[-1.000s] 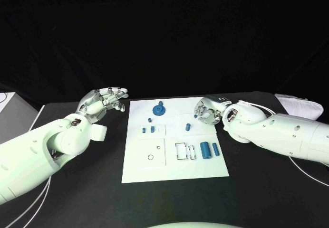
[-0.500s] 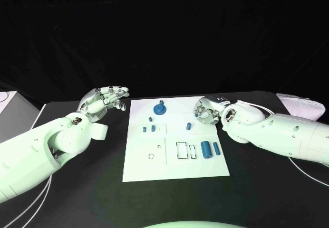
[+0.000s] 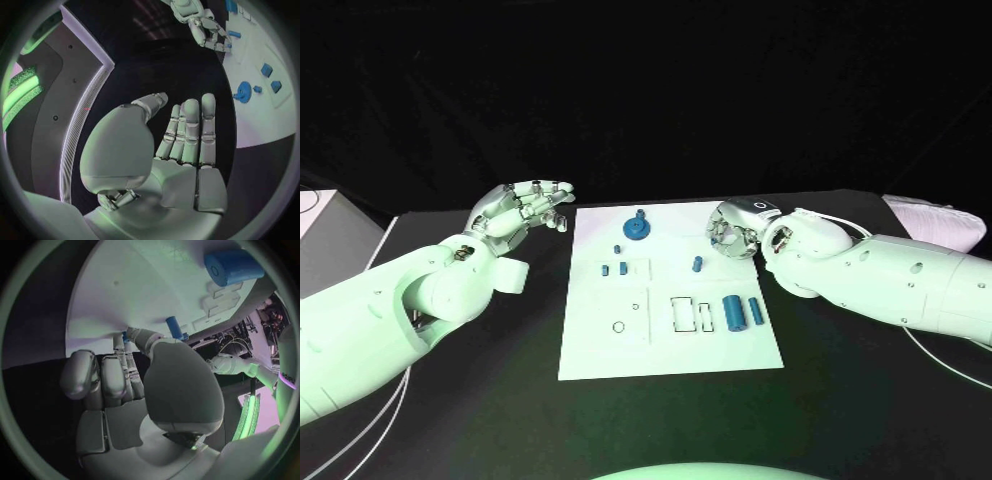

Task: Assemble the parts on the task board

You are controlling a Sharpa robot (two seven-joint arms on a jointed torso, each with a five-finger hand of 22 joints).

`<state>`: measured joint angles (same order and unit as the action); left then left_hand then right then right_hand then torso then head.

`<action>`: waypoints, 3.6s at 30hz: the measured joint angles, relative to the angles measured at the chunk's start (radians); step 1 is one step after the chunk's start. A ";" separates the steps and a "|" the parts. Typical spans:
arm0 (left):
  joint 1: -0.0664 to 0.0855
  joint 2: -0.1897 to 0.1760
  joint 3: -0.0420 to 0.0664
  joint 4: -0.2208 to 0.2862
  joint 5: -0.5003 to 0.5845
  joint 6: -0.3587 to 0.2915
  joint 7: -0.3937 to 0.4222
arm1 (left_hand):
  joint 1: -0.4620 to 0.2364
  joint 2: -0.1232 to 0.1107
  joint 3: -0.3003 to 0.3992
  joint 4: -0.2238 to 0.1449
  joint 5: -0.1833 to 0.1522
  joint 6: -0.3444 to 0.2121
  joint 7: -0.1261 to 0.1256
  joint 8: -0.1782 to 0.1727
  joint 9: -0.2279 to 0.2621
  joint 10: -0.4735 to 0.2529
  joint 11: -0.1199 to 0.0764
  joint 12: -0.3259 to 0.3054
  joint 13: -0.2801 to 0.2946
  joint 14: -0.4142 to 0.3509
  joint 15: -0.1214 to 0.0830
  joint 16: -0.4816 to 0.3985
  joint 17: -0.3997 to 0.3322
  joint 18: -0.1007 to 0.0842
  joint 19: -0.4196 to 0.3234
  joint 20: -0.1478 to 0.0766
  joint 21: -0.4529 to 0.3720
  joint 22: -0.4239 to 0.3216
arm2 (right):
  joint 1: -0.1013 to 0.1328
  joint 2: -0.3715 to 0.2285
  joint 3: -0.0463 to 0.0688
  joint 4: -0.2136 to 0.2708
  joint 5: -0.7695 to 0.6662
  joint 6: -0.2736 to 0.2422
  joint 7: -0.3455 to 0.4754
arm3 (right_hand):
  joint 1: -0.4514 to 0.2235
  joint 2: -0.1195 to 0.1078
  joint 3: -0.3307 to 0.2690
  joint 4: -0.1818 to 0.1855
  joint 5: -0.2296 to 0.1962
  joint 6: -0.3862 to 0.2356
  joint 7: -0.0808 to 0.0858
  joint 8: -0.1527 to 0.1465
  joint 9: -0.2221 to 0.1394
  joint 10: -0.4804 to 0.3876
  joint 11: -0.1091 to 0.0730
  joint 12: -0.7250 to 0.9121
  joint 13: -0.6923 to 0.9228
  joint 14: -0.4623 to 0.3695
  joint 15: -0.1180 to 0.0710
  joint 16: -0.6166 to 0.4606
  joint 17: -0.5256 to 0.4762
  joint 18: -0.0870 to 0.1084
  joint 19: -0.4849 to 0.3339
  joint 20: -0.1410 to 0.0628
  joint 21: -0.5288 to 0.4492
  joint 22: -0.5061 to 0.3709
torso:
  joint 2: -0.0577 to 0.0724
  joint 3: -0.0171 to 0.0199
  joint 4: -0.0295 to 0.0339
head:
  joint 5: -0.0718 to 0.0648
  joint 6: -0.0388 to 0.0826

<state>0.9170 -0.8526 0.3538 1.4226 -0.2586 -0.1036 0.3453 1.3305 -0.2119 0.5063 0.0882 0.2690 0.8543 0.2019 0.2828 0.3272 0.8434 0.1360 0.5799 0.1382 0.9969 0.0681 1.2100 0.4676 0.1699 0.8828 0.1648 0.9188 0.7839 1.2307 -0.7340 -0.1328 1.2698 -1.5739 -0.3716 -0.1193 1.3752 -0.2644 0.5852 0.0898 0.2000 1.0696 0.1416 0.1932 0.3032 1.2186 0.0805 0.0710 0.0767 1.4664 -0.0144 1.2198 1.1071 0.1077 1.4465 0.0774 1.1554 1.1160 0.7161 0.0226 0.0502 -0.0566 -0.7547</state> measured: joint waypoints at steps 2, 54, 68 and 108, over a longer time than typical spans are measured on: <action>0.000 -0.001 0.000 0.002 -0.002 -0.001 -0.001 | 0.000 0.000 0.000 0.000 0.000 0.000 0.000 0.000 0.000 0.000 0.000 0.000 0.000 0.000 0.000 0.000 0.000 0.000 0.000 0.000 0.000 0.000 | 0.000 0.001 0.000 0.001 -0.006 0.000 -0.006 | -0.005 0.005 0.003 -0.003 0.000 0.005 -0.005 0.007 0.003 0.006 -0.005 -0.001 0.000 0.000 0.000 0.005 0.000 0.000 0.000 0.000 0.007 0.007 | 0.000 0.0000 -0.0001 | 0.000 -0.001; -0.003 -0.001 0.000 0.001 -0.033 -0.013 -0.022 | 0.025 0.009 -0.003 -0.008 0.000 -0.007 0.000 0.000 -0.003 0.000 0.000 -0.008 -0.005 0.000 0.000 0.008 0.000 0.000 0.011 0.003 0.000 -0.001 | -0.019 -0.037 0.001 0.097 -0.066 -0.226 -0.119 | -0.016 0.066 0.104 -0.051 0.029 0.034 -0.027 0.072 0.061 0.062 -0.023 -0.007 0.000 0.000 -0.007 0.111 0.078 -0.031 0.011 -0.011 0.151 0.172 | -0.003 -0.0006 -0.0012 | 0.006 -0.001; -0.007 0.001 0.000 -0.004 -0.033 -0.015 -0.024 | 0.025 0.009 -0.003 -0.008 0.000 -0.007 0.000 0.000 -0.003 0.000 0.000 -0.008 -0.005 0.000 0.000 0.008 0.000 0.000 0.011 0.003 0.000 -0.001 | -0.018 -0.100 0.010 0.286 -0.010 -0.280 -0.089 | -0.016 0.065 0.106 -0.054 0.028 0.031 -0.028 0.076 0.075 0.062 -0.023 -0.008 0.000 0.000 -0.007 0.115 0.080 -0.031 0.011 -0.011 0.151 0.173 | -0.003 -0.0012 -0.0037 | 0.014 0.003; -0.022 0.005 0.000 0.029 -0.047 -0.029 -0.026 | 0.025 0.009 -0.003 -0.008 0.000 -0.011 0.004 0.000 -0.005 0.000 0.000 -0.008 -0.006 0.000 0.000 0.008 0.000 0.000 0.011 0.003 0.000 -0.001 | -0.160 0.079 -0.016 0.324 -0.166 -0.242 -0.123 | -0.021 0.057 0.109 -0.060 0.032 0.026 -0.027 0.078 0.081 0.062 -0.023 -0.009 -0.001 0.000 -0.007 0.114 0.073 -0.031 0.011 -0.011 0.151 0.168 | -0.004 -0.0034 -0.0028 | 0.114 -0.047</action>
<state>0.8946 -0.8474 0.3538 1.4515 -0.3052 -0.1324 0.3197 1.3554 -0.2029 0.5037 0.0800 0.2690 0.8435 0.2056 0.2828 0.3222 0.8435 0.1359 0.5720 0.1327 0.9969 0.0681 1.2179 0.4678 0.1697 0.8936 0.1681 0.9188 0.7833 1.0709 -0.6550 -0.1484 1.5941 -1.7395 -0.6133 -0.2422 1.3540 -0.2072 0.6939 0.0302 0.2325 1.0959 0.1151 0.2709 0.3844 1.2811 0.0571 0.0616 0.0761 1.4665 -0.0216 1.3342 1.1803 0.0770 1.4574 0.0665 1.3066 1.2838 0.7124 0.0193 0.0475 0.0577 -0.8017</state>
